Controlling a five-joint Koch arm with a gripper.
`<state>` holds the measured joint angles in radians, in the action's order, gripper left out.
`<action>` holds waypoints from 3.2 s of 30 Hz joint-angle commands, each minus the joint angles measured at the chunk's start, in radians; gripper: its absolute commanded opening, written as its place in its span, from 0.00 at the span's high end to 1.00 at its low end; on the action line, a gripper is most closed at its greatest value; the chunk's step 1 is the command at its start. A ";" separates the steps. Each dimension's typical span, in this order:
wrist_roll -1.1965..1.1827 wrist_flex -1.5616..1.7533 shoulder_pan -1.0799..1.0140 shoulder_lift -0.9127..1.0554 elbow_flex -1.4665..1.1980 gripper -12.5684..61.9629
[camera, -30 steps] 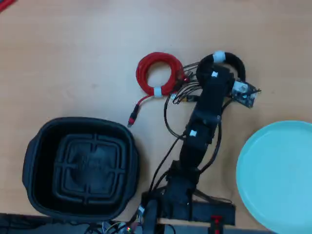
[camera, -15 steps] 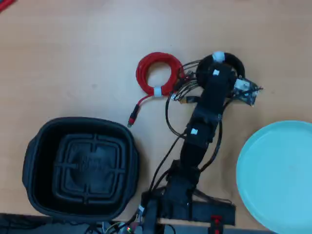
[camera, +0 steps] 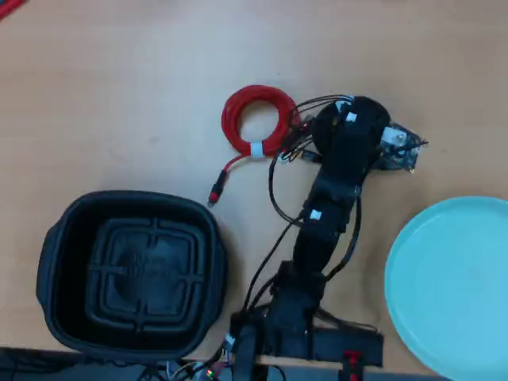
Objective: Put a black charging cable in a black bowl and put a red charging cable in a green bowl
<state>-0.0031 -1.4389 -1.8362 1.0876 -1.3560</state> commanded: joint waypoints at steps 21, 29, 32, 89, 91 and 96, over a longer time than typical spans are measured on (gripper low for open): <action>-0.054 0.071 0.242 0.710 -0.011 0.92; -0.051 0.063 0.443 0.910 -0.038 0.92; -0.052 0.075 0.583 1.002 -0.115 0.92; -0.089 0.621 1.753 1.095 -0.589 0.71; -0.087 0.618 1.779 1.097 -0.597 0.53; -0.052 0.621 1.812 1.095 -0.577 0.21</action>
<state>-0.0905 -0.8989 -0.0445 2.1476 -2.0003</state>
